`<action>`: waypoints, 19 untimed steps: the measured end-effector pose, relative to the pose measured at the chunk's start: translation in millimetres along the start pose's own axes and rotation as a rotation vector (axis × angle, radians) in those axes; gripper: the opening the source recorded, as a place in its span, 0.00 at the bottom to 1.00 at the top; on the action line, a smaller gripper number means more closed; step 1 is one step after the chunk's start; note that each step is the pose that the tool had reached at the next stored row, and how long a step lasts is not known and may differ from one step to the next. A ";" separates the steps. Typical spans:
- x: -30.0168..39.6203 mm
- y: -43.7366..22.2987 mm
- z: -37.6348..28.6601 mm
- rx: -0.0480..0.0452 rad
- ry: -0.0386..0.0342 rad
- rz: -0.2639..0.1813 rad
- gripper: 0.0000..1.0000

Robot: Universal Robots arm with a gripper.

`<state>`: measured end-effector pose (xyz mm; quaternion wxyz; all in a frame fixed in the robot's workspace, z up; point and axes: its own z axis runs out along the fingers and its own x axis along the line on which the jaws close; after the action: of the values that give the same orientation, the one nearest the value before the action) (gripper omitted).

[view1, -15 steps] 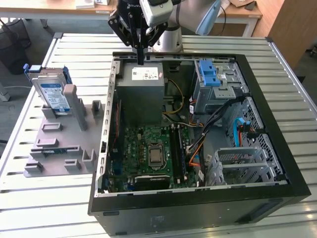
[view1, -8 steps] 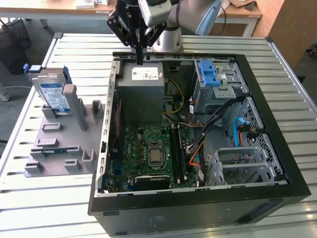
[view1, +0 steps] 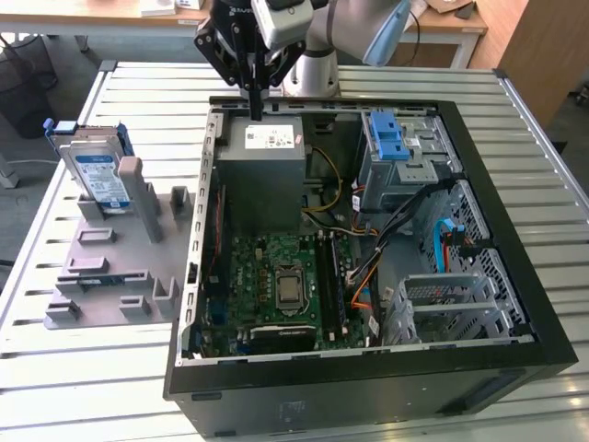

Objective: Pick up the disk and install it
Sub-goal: 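Reach for the disk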

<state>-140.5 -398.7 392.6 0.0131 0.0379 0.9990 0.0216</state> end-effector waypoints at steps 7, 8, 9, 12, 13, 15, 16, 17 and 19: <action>5.8 -0.1 -0.1 0.0000 0.0000 0.000 0.11; 6.6 -0.1 -0.1 0.0000 0.0000 0.000 0.11; 7.5 0.0 -0.1 0.0000 0.0000 0.000 0.11; 9.8 -0.1 -0.1 0.0000 0.0000 0.000 0.11; 10.6 -0.1 -0.2 0.0001 0.0000 0.000 0.11; 12.4 -0.1 -0.2 0.0001 0.0000 0.000 0.11; 13.4 -0.1 -0.2 0.0002 0.0000 0.000 0.11; 14.2 -0.2 -0.2 0.0001 0.0000 0.000 0.11; 16.0 -0.2 -0.2 0.0001 0.0000 0.000 0.11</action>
<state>-156.5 -397.7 392.4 0.0131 0.0379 0.9990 0.0216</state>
